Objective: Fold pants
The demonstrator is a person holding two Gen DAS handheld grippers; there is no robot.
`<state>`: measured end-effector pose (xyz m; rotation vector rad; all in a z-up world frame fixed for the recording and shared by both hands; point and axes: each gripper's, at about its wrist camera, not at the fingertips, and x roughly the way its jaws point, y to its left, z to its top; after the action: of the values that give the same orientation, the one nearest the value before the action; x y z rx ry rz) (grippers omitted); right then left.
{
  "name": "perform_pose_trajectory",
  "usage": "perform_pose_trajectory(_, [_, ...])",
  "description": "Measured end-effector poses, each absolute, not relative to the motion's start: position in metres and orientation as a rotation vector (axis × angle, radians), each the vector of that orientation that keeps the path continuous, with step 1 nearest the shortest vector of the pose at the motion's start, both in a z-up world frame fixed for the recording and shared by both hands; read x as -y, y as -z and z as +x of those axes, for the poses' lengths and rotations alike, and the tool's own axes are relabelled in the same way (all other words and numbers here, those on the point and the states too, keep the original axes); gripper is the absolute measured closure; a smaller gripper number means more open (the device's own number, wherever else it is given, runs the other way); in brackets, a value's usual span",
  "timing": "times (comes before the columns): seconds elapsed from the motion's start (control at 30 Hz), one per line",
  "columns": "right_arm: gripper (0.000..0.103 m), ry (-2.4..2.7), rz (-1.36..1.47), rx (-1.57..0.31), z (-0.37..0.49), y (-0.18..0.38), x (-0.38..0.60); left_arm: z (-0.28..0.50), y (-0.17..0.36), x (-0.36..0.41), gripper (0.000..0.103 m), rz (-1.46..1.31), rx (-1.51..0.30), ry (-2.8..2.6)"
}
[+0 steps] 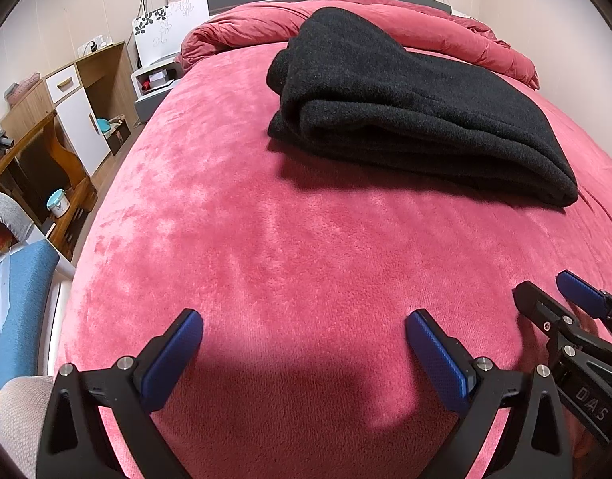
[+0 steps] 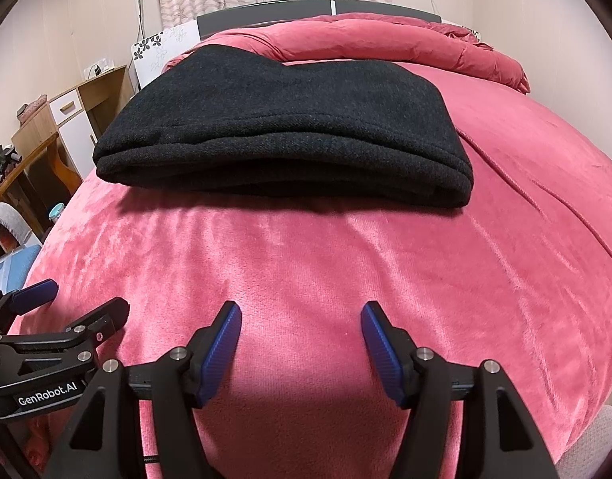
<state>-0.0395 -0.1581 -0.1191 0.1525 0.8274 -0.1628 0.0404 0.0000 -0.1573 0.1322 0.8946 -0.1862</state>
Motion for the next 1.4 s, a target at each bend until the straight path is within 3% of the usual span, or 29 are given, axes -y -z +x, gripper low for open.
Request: perform_pose_trajectory(1.4, [0.036, 0.162, 0.160, -0.827, -0.0349, 0.1214, 0.1542, 0.0435, 0.1599, -0.0015, 0.000, 0.125, -0.909, 0.185])
